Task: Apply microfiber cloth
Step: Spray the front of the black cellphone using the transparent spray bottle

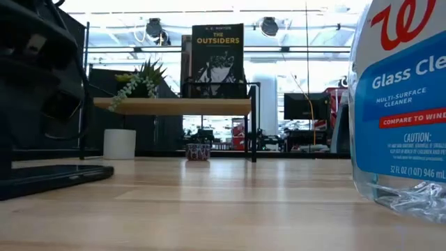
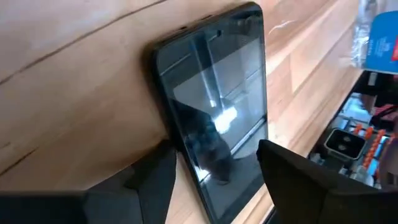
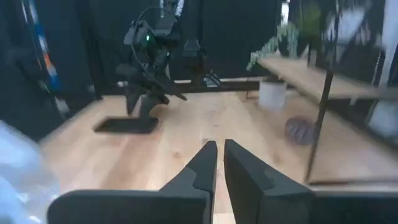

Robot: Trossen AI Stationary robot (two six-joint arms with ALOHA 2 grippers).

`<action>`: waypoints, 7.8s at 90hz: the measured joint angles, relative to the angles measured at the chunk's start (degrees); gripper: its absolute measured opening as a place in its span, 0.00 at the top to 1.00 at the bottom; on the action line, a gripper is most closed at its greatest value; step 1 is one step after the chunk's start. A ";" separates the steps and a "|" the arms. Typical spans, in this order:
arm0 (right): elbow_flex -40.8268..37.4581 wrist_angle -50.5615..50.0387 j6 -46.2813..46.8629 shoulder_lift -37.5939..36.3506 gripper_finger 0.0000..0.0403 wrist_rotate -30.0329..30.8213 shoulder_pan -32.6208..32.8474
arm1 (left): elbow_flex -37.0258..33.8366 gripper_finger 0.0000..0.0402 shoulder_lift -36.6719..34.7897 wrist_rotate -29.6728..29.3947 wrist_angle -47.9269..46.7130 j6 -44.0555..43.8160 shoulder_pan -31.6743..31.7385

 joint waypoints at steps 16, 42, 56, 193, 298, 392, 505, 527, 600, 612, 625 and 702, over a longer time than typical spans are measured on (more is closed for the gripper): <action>0.00 3.86 9.26 0.00 0.96 1.36 0.00 | -0.07 0.47 0.64 -0.15 2.08 0.26 0.32; 3.98 22.17 9.18 8.24 0.99 3.15 0.11 | -0.09 0.47 0.73 -0.36 1.91 1.55 0.32; 16.05 20.80 3.53 23.38 1.00 3.17 0.11 | -0.09 0.47 0.75 -0.38 1.91 2.77 0.32; 73.00 16.61 4.01 122.29 1.00 -3.02 15.68 | -0.15 0.47 0.84 -1.32 3.42 5.86 0.32; 72.81 34.99 6.05 129.02 1.00 0.41 16.74 | -0.44 0.46 0.85 -6.59 6.41 7.37 0.25; 73.09 34.20 -2.14 128.96 1.00 3.66 16.15 | -0.07 0.47 0.84 -6.43 6.85 7.06 0.45; 72.98 34.76 4.76 128.91 1.00 5.77 16.15 | 0.46 0.91 3.37 -9.60 9.33 4.71 0.45; 72.91 25.70 0.06 123.05 1.00 4.68 16.02 | 0.47 0.96 2.45 -9.69 11.53 9.21 0.31; 72.90 -29.53 -7.23 88.03 1.00 3.04 15.06 | 7.14 0.97 -14.48 -32.80 11.29 61.08 3.07; 72.91 -36.16 -5.91 81.73 1.00 3.17 14.67 | 8.93 0.97 -14.44 -33.01 11.55 66.46 5.20; 72.96 -45.46 1.01 75.80 1.00 3.45 15.24 | 9.52 0.97 -14.44 -33.10 11.35 67.29 7.28; 59.28 -48.42 42.83 70.55 0.83 19.58 47.26 | 28.67 0.97 -2.14 -13.53 9.69 73.59 4.27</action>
